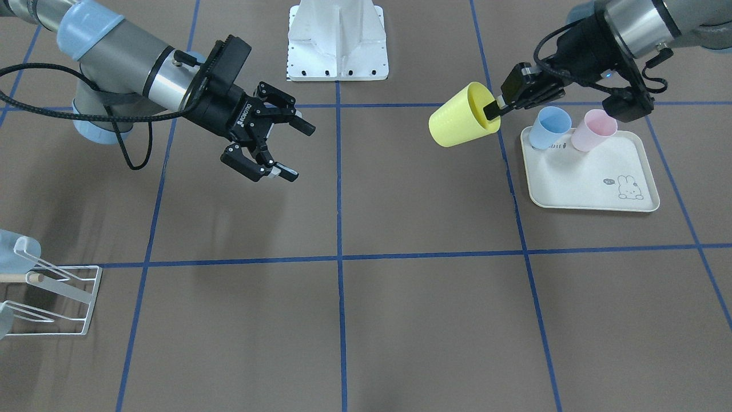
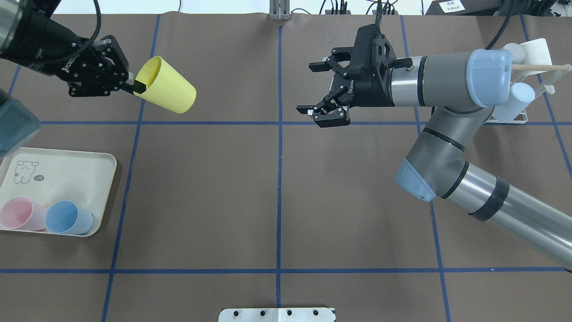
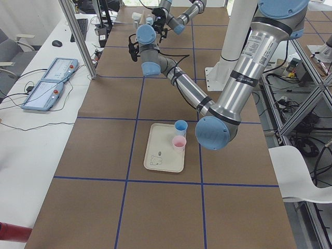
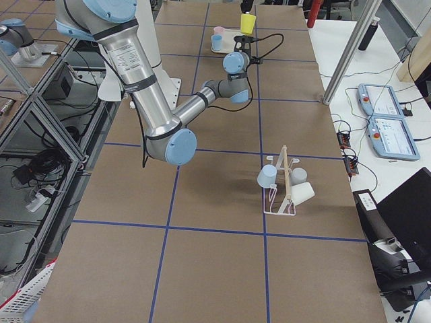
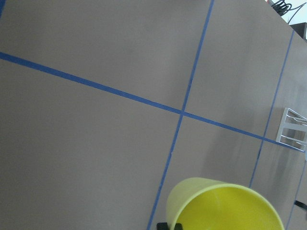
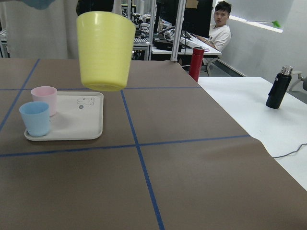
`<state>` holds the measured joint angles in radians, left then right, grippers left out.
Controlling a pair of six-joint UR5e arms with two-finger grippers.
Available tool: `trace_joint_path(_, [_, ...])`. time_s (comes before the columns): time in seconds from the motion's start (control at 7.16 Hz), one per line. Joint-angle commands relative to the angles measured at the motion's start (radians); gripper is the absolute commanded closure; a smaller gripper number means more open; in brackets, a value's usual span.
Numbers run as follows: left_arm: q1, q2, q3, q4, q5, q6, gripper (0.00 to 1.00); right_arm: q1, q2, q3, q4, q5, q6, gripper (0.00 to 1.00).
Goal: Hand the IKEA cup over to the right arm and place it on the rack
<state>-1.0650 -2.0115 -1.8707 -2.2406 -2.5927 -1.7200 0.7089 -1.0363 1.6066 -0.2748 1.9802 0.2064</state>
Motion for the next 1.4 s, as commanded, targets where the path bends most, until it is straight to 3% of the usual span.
trace_joint_path(0.0, [0.019,-0.044,0.002,-0.007,0.000,-0.038,1.00,-0.064,0.022,-0.002,0.040,-0.052,-0.002,0.01])
trace_joint_path(0.28, [0.074,-0.069,0.008,-0.007,0.014,-0.040,1.00,-0.110,0.047,0.001,0.040,-0.122,-0.004,0.01])
trace_joint_path(0.98, [0.126,-0.098,0.008,-0.007,0.029,-0.040,1.00,-0.124,0.090,0.006,0.039,-0.152,-0.004,0.03])
trace_joint_path(1.26, [0.126,-0.102,0.010,-0.007,0.029,-0.040,1.00,-0.129,0.090,0.004,0.037,-0.150,-0.005,0.18])
